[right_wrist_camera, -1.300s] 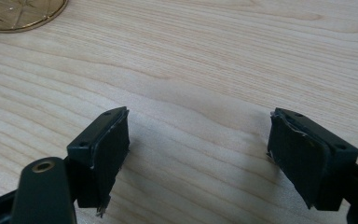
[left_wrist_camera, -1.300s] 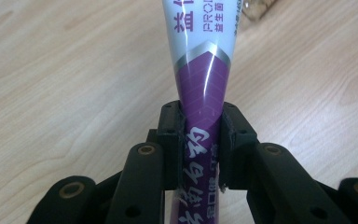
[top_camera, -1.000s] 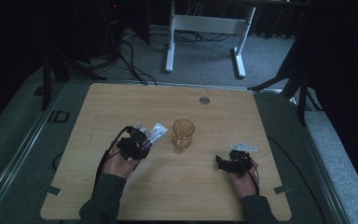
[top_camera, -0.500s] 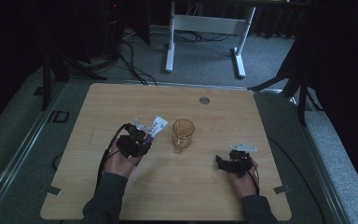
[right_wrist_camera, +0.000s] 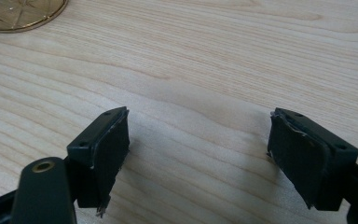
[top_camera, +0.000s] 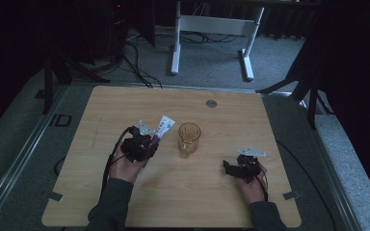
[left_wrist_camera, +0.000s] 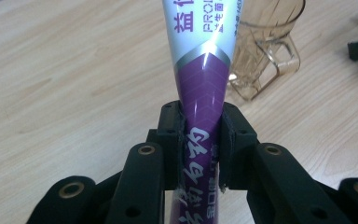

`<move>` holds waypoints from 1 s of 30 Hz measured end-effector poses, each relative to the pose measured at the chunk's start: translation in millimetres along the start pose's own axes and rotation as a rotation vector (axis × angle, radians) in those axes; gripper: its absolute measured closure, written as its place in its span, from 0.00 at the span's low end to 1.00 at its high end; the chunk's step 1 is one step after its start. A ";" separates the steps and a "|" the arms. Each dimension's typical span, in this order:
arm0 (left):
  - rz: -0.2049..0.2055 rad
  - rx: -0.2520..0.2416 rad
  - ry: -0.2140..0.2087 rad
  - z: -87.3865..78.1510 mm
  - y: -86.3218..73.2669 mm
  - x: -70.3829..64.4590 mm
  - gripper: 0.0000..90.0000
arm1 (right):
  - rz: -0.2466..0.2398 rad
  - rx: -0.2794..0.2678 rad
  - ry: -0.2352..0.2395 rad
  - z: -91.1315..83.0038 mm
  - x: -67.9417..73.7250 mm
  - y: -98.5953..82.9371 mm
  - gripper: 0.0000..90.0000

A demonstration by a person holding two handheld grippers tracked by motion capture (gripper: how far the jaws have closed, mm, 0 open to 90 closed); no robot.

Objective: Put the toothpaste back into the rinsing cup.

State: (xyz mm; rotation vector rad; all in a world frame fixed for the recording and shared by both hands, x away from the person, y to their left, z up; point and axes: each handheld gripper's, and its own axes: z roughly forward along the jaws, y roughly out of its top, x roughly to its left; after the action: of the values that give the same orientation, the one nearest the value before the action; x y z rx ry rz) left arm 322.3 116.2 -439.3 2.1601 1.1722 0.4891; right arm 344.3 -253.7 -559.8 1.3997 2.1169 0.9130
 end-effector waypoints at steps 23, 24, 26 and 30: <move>-0.008 -0.082 -0.004 -5.5 4.9 0.8 0.81 | 0.000 -0.001 0.000 0.1 0.0 0.0 0.23; -0.011 -0.087 -0.005 -5.7 5.2 0.9 0.81 | 0.001 0.000 0.000 0.0 0.1 0.0 0.23; -0.011 -0.090 -0.008 -6.0 5.5 1.2 0.81 | 0.002 0.000 0.000 0.0 0.1 0.0 0.23; -0.016 -0.105 -0.011 -6.8 7.4 0.9 0.81 | 0.001 0.000 0.000 0.0 0.0 0.0 0.23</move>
State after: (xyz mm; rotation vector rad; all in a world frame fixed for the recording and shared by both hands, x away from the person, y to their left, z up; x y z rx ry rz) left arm 323.4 116.4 -429.3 2.0598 1.1315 0.5191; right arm 344.3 -253.7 -559.9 1.4006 2.1165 0.9132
